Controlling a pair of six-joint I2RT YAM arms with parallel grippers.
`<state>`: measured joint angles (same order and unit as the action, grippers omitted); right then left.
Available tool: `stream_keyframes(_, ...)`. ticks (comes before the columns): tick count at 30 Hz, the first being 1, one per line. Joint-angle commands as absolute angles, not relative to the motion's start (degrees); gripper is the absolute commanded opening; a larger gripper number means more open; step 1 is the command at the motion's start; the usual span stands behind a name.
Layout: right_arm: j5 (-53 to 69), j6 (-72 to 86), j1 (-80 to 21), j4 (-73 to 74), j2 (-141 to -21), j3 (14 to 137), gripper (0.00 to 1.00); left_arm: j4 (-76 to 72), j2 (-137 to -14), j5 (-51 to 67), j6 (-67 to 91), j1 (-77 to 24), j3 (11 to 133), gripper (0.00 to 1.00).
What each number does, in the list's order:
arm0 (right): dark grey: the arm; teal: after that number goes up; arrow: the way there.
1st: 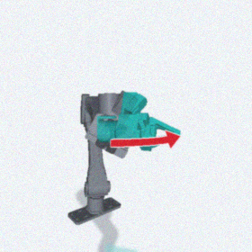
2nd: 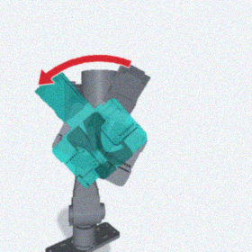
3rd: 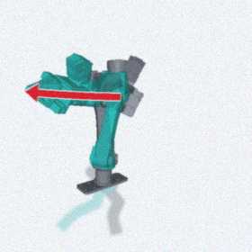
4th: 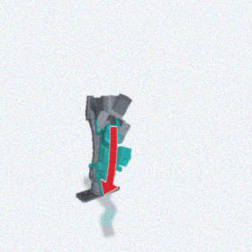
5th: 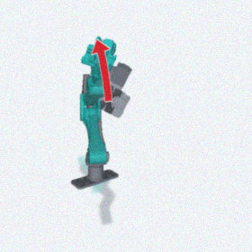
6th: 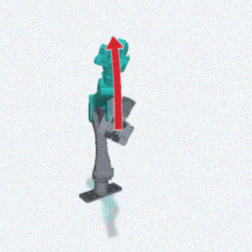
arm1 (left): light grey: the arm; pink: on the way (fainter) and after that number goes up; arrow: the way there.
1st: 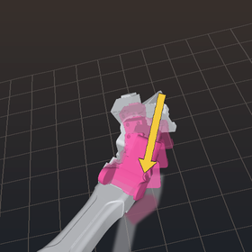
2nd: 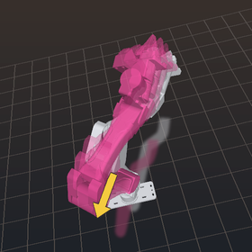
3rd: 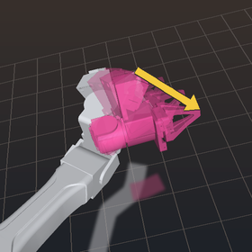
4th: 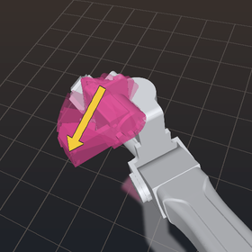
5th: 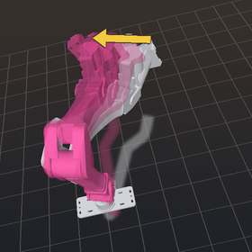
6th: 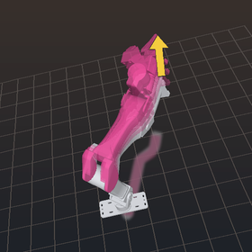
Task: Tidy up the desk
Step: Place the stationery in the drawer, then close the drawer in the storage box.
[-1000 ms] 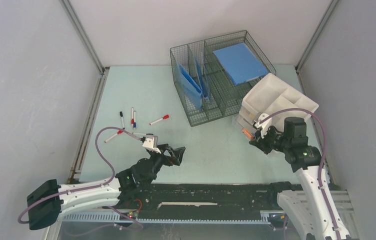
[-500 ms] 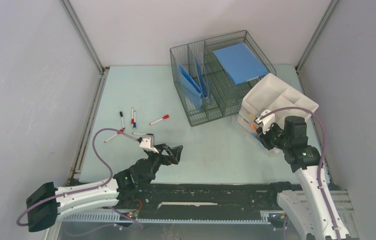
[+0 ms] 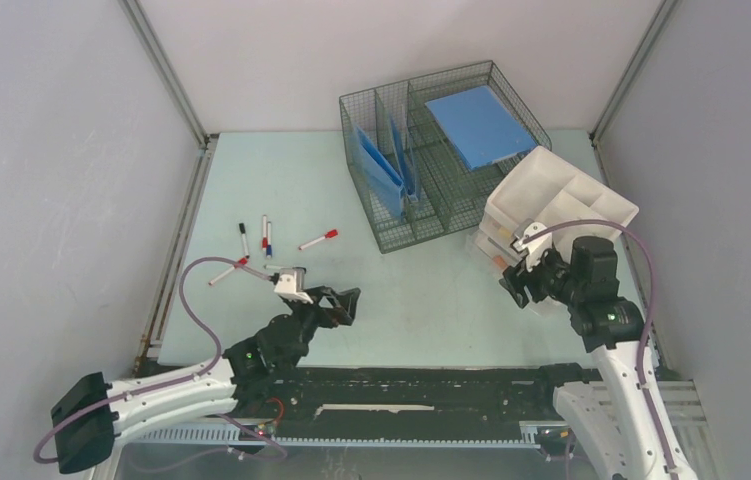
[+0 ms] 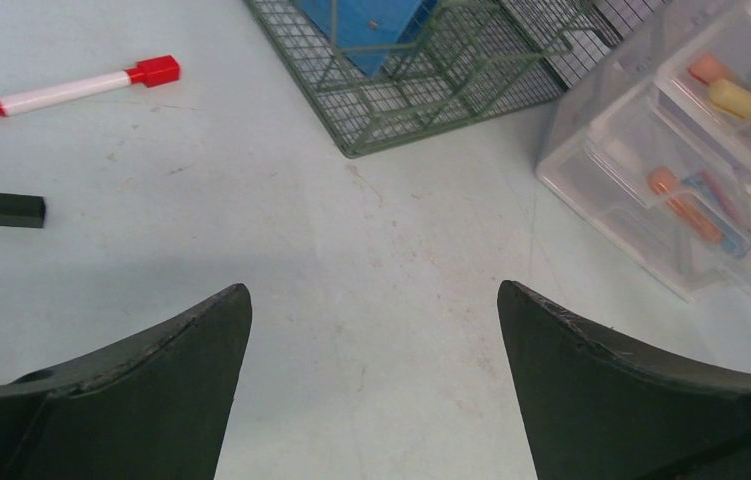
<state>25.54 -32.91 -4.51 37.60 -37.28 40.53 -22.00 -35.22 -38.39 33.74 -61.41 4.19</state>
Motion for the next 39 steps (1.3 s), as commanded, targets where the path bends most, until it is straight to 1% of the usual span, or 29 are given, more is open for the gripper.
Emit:
stream_keyframes(1,31.4,-34.4,-4.5,38.3,-35.5,40.4,0.73,-20.2,-33.6,-34.9,35.2,-56.5,5.8,1.0)
stream_keyframes(7,31.9,-35.0,-4.6,38.8,-34.9,40.6,0.73,-16.1,-33.0,-24.9,36.2,-45.4,7.6,1.0)
stream_keyframes(9,32.8,-35.0,-4.7,39.2,-34.8,40.8,0.71,-15.9,-33.4,-21.3,36.8,-41.6,7.9,1.0)
stream_keyframes(10,33.5,-35.0,-4.9,39.4,-34.7,40.8,0.67,-16.2,-33.7,-19.3,37.2,-40.1,7.9,1.0)
stream_keyframes(11,34.4,-35.2,-5.2,39.9,-34.9,40.7,0.61,-16.6,-34.0,-18.1,37.5,-39.1,7.8,1.0)
stream_keyframes(13,35.3,-36.0,-6.8,40.8,-35.9,40.8,0.4,-17.7,-34.5,-16.6,38.1,-37.9,7.4,1.0)
stream_keyframes(15,33.6,-36.5,-9.0,41.0,-38.1,40.7,0.2,-18.5,-35.1,-16.3,38.6,-37.6,6.9,1.0)
stream_keyframes(16,31.6,-36.6,-10.2,40.8,-39.4,40.6,0.13,-18.7,-35.3,-16.3,38.9,-37.6,6.7,1.0)
stream_keyframes(17,29.3,-36.7,-11.6,40.3,-40.8,40.3,0.08,-18.9,-35.5,-16.3,39.1,-37.5,6.4,1.0)
stream_keyframes(19,25.1,-36.8,-14.8,39.6,-43.8,40.0,0.04,-18.8,-35.7,-16.3,39.5,-37.6,5.9,1.0)
stream_keyframes(23,17.1,-35.1,-17.9,36.5,-47.7,39.2,0.0,-19.2,-35.4,-16.1,40.2,-37.6,5.1,1.0)
stream_keyframes(29,-3.2,-31.2,-18.6,25.6,-50.2,35.8,0.0,-24.6,-36.0,-11.5,42.5,-37.6,3.3,1.0)
stream_keyframes(30,-5.9,-30.9,-18.6,24.1,-50.6,35.4,0.02,-26.1,-36.3,-10.3,43.1,-37.6,3.0,1.0)
stream_keyframes(32,-9.5,-30.0,-18.4,21.5,-50.7,34.8,0.09,-28.8,-37.3,-8.2,44.4,-37.7,2.6,0.99)
stream_keyframes(37,-11.0,-29.6,-17.9,19.2,-49.9,33.9,0.43,-35.3,-41.3,-5.3,47.1,-39.7,2.7,0.99)
stream_keyframes(38,-10.5,-29.5,-17.8,19.4,-49.8,33.9,0.49,-36.8,-42.5,-5.6,47.3,-41.0,2.9,0.99)
stream_keyframes(39,-9.6,-29.5,-17.8,19.8,-49.8,33.9,0.53,-38.3,-43.7,-6.3,47.4,-42.5,3.4,1.0)
